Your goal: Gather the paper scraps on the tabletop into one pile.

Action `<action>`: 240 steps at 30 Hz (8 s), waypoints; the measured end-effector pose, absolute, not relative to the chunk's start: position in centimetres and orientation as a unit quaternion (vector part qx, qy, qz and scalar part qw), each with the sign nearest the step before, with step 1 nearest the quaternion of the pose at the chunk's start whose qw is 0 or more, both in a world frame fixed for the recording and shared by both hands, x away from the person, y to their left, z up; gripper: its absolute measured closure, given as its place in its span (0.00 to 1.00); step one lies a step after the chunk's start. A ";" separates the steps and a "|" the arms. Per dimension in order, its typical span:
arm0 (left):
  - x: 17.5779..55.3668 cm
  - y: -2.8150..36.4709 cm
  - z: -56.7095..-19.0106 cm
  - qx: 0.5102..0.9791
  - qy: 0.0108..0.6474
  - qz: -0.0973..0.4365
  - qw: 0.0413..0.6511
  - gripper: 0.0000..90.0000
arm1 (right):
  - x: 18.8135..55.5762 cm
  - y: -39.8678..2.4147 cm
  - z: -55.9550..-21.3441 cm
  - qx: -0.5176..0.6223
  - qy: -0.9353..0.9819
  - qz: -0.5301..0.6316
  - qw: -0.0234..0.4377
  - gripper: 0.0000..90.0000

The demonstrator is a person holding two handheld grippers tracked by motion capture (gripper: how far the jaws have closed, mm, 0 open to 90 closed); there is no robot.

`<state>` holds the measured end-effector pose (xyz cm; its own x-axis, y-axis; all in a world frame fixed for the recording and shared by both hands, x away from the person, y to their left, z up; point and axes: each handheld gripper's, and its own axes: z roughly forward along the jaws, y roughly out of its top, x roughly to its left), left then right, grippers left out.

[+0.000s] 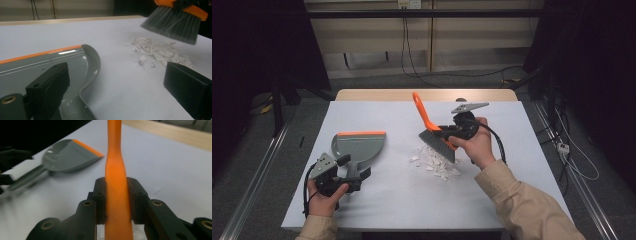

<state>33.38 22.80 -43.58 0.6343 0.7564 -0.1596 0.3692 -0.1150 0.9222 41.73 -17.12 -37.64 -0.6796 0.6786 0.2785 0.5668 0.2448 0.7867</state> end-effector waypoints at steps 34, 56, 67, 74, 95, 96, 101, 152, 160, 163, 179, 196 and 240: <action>33.4 22.7 -43.7 0.728 0.388 0.177 0.536 0.07 | 41.8 -14.7 -40.0 0.315 0.820 0.479 0.009 0.79; 33.4 22.7 -43.6 0.729 0.387 0.178 0.537 0.07 | 42.3 -16.5 -40.4 0.333 0.830 0.448 0.019 0.79; 33.4 22.8 -43.7 0.728 0.389 0.177 0.536 0.07 | 42.3 -18.6 -42.1 0.317 0.843 0.434 0.013 0.79; 33.5 22.8 -43.8 0.726 0.391 0.176 0.538 0.07 | 43.0 -19.4 -40.8 0.337 0.819 0.463 0.040 0.79; 33.3 22.8 -43.4 0.727 0.376 0.171 0.548 0.07 | 40.0 -23.4 -38.2 0.527 0.717 0.402 0.216 0.79; 33.3 22.7 -43.4 0.726 0.376 0.169 0.550 0.07 | 39.9 -23.4 -38.8 0.529 0.716 0.395 0.228 0.79; 33.3 22.6 -43.2 0.726 0.374 0.171 0.551 0.07 | 39.9 -22.9 -41.4 0.549 0.713 0.356 0.252 0.79; 33.4 23.0 -43.6 0.727 0.381 0.171 0.544 0.07 | 48.2 -19.1 -42.9 0.323 0.825 0.427 0.182 0.79; 33.3 22.8 -43.6 0.731 0.379 0.172 0.542 0.07 | 45.5 -18.7 -42.1 0.245 0.862 0.425 0.125 0.79; 33.3 22.7 -43.5 0.732 0.378 0.173 0.540 0.07 | 44.9 -19.0 -41.3 0.236 0.853 0.446 0.132 0.79; 33.5 22.6 -43.7 0.732 0.382 0.171 0.538 0.07 | 48.2 -18.6 -42.2 0.240 0.838 0.466 0.151 0.79; 33.4 22.5 -43.9 0.729 0.387 0.166 0.540 0.07 | 48.8 -15.8 -42.6 0.149 0.877 0.436 0.135 0.79; 33.4 23.0 -43.7 0.725 0.385 0.164 0.546 0.07 | 44.6 -23.0 -39.9 0.267 0.840 0.445 0.156 0.79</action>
<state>33.38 22.99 -43.67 0.6489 0.7387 -0.1823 0.3794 -0.1064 0.9191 44.61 -22.98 -39.94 -0.8082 0.5884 -0.0251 0.3099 0.4610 0.8316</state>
